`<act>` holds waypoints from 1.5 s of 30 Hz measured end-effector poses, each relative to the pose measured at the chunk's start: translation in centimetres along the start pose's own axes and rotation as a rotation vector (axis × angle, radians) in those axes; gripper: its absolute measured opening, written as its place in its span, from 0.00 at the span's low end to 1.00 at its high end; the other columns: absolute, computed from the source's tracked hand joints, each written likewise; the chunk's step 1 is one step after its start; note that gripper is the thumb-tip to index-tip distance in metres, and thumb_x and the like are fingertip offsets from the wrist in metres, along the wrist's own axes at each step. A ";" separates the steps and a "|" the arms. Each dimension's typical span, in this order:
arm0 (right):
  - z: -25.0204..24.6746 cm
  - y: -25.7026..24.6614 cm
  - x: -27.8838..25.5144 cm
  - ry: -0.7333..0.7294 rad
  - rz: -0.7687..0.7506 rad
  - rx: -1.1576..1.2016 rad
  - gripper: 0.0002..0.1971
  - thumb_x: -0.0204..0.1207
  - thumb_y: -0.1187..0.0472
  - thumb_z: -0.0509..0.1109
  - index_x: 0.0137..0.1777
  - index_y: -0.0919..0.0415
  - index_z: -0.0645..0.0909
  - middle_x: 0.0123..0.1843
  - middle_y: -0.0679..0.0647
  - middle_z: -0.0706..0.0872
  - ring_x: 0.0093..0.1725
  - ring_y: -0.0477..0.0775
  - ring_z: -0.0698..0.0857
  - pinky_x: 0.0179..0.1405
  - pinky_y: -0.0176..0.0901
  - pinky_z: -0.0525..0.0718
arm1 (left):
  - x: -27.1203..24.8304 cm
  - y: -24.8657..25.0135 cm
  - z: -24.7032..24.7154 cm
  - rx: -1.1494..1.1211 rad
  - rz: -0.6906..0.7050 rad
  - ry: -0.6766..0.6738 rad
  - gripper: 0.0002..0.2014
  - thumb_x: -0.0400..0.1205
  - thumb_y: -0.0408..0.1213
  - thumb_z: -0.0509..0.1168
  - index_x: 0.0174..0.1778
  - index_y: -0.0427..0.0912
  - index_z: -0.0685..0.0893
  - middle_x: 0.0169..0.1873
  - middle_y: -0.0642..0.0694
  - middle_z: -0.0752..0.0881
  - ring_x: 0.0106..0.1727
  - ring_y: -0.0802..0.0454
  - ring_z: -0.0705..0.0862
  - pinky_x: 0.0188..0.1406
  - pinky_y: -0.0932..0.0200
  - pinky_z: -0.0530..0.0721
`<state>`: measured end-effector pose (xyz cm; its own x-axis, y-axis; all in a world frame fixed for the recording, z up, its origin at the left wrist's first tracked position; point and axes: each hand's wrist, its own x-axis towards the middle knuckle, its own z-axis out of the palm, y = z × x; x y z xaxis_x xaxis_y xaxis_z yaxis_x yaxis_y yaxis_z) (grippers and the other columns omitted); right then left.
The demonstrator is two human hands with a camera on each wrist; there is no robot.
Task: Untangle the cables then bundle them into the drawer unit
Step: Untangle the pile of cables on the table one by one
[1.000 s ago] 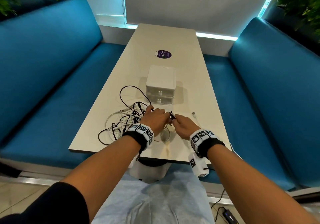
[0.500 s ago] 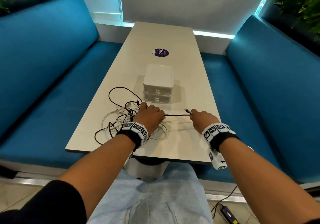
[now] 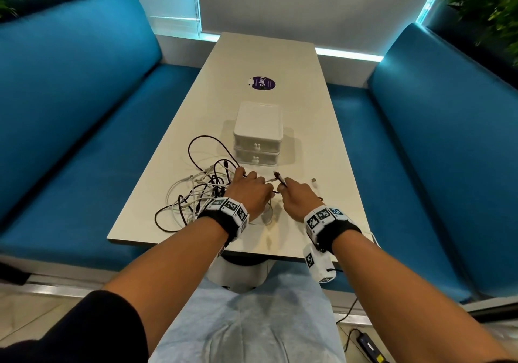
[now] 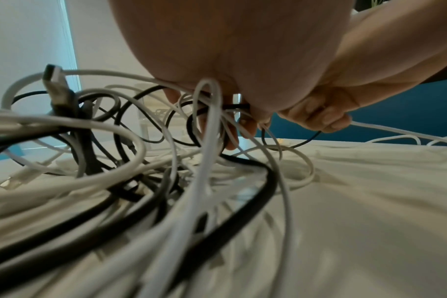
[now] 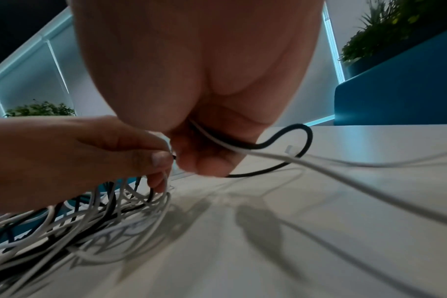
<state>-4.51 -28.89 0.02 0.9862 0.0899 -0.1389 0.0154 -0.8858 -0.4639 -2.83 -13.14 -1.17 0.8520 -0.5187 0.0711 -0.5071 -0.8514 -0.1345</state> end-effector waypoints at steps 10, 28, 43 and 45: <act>-0.1 -0.4 -0.6 -0.029 -0.047 -0.044 0.13 0.88 0.54 0.53 0.63 0.59 0.74 0.51 0.64 0.87 0.50 0.68 0.84 0.41 0.51 0.78 | 0.2 -0.2 0.3 -0.069 -0.064 -0.002 0.08 0.88 0.46 0.56 0.55 0.53 0.80 0.47 0.54 0.86 0.57 0.47 0.81 0.65 0.38 0.60; -1.3 1.3 -0.7 0.121 0.124 -0.246 0.15 0.88 0.57 0.49 0.65 0.62 0.71 0.53 0.66 0.85 0.50 0.70 0.85 0.43 0.53 0.79 | 0.0 -0.3 0.2 0.020 -0.079 -0.033 0.10 0.87 0.48 0.58 0.56 0.54 0.85 0.53 0.52 0.88 0.62 0.44 0.78 0.71 0.36 0.58; -0.1 0.6 -0.9 0.169 -0.089 -0.086 0.19 0.86 0.55 0.51 0.77 0.46 0.64 0.43 0.57 0.88 0.42 0.66 0.86 0.42 0.57 0.85 | 0.0 0.2 -0.4 0.018 -0.050 -0.070 0.23 0.83 0.39 0.56 0.76 0.57 0.71 0.45 0.49 0.90 0.61 0.42 0.80 0.73 0.35 0.56; 0.0 0.5 -1.0 0.117 -0.126 -0.078 0.18 0.82 0.62 0.56 0.70 0.50 0.70 0.45 0.52 0.89 0.43 0.63 0.86 0.41 0.57 0.85 | 0.1 0.3 -0.6 0.033 -0.035 -0.100 0.17 0.83 0.39 0.55 0.66 0.53 0.80 0.46 0.51 0.90 0.61 0.42 0.78 0.73 0.33 0.57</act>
<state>-5.47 -29.37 -0.09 0.9880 0.1528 0.0203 0.1480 -0.9038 -0.4016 -3.00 -13.51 -0.59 0.8787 -0.4768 -0.0223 -0.4735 -0.8649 -0.1667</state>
